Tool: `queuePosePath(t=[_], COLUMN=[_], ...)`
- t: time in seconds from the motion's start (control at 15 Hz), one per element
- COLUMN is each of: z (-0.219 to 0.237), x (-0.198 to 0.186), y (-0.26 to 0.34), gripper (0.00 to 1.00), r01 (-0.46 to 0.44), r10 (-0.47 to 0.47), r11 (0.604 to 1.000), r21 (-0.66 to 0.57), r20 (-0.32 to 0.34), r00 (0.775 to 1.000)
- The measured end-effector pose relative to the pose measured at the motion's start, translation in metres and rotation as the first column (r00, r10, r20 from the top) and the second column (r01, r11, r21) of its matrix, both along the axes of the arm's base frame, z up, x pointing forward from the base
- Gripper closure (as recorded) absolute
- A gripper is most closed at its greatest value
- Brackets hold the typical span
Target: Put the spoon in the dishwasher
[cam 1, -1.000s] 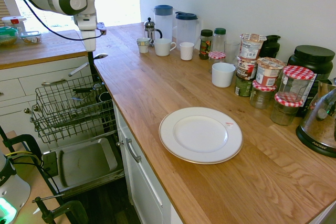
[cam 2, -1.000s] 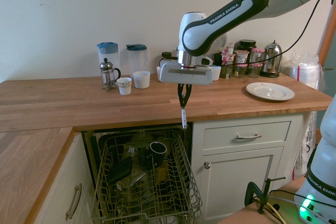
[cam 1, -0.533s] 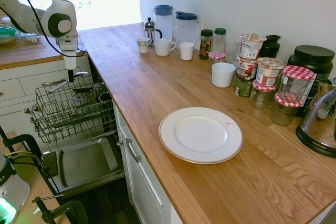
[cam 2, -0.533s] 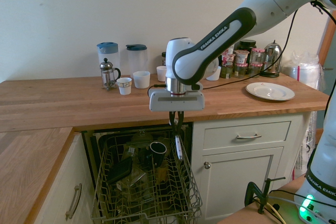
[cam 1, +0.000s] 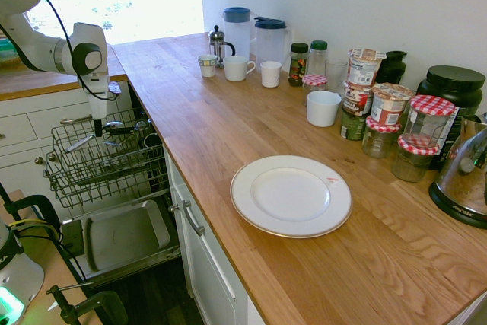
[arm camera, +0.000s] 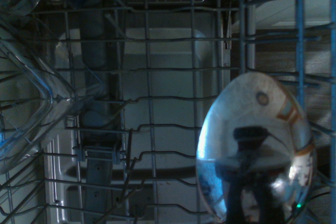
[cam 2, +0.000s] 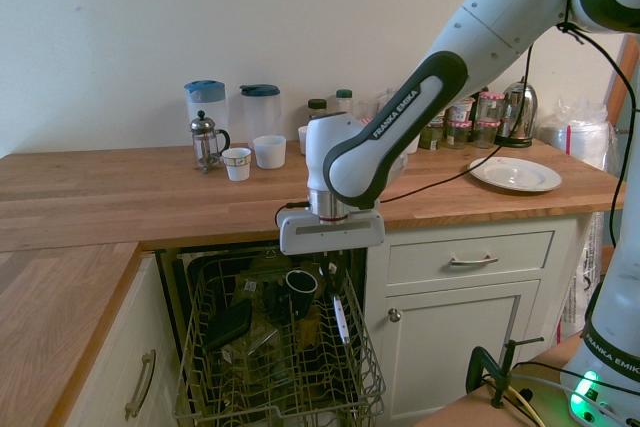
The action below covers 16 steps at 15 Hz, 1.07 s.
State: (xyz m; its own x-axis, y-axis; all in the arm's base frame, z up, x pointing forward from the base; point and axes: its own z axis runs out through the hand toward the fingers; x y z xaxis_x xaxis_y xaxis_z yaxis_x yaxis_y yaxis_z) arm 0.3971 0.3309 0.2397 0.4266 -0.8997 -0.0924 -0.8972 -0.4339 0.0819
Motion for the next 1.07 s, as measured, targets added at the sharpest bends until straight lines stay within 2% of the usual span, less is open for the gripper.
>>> queuePosePath(t=[0.47,0.73,0.8,1.07], z=[-0.087,-0.119,-0.126,-0.138], x=[0.006,0.021,0.022,0.027], y=[0.002,0.005,0.006,0.01], gripper=[1.0,1.0,0.0,0.0], r01=[0.041,0.06,0.061,0.065], r10=[-0.042,-0.062,-0.064,-0.067], r11=[0.999,0.998,0.998,0.998], r21=[-0.02,-0.026,-0.029,-0.023], r20=[-0.065,-0.093,-0.1,-0.117], r00=[0.997,0.994,0.993,0.991])
